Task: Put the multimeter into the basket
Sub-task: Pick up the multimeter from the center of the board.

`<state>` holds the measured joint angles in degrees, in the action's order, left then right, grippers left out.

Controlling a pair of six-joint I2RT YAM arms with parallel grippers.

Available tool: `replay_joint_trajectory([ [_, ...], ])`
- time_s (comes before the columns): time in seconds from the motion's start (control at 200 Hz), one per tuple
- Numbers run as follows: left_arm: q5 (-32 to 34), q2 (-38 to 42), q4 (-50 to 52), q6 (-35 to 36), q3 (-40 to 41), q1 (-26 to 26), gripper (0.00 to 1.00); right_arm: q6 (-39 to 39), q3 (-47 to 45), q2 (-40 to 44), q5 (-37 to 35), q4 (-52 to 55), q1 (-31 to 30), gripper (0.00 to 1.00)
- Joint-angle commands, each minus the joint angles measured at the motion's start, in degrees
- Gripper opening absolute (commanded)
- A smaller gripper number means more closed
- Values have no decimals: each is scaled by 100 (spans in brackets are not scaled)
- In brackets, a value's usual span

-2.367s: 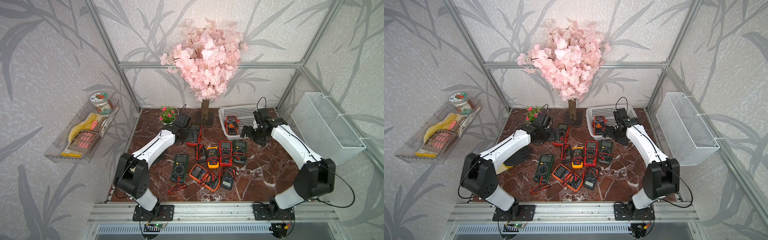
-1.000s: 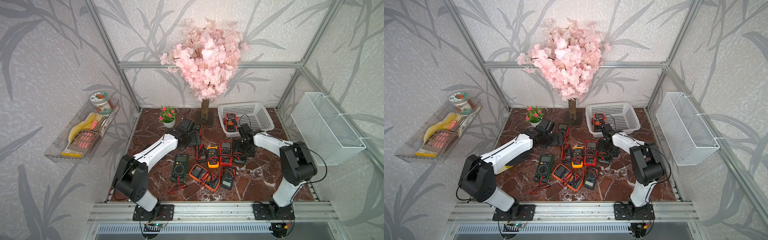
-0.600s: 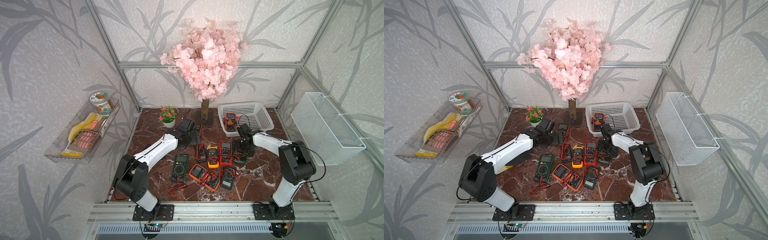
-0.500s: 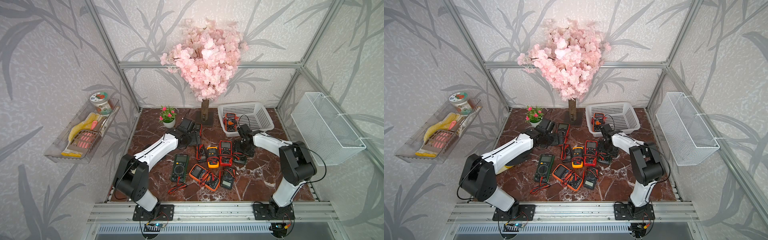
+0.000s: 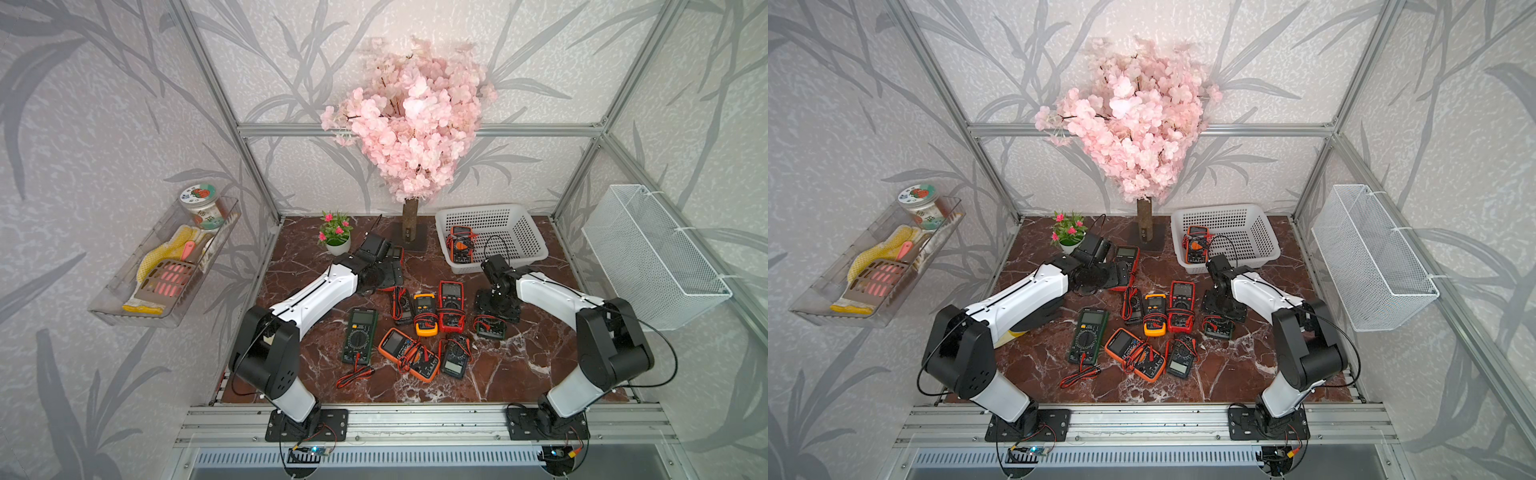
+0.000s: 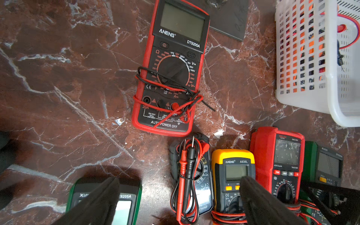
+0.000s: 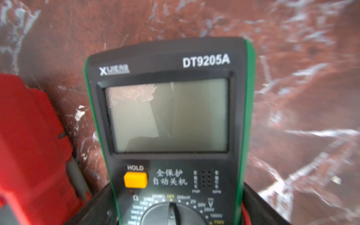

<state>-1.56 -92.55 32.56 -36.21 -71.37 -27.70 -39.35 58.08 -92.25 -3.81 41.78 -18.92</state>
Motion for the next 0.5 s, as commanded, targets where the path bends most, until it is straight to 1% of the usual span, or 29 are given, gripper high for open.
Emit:
replay_joint_trajectory([
  [0.0,71,-66,109,15,-236,-24,100,15,38,478,-234,363,11,61],
  [0.18,155,-87,200,105,-346,-13,100,31,180,989,-207,436,61,61],
  [0.315,217,-94,267,147,-414,-15,100,36,455,1260,-257,498,90,60],
  [0.495,334,-67,283,178,-421,-17,100,120,831,1534,-335,169,218,59],
])
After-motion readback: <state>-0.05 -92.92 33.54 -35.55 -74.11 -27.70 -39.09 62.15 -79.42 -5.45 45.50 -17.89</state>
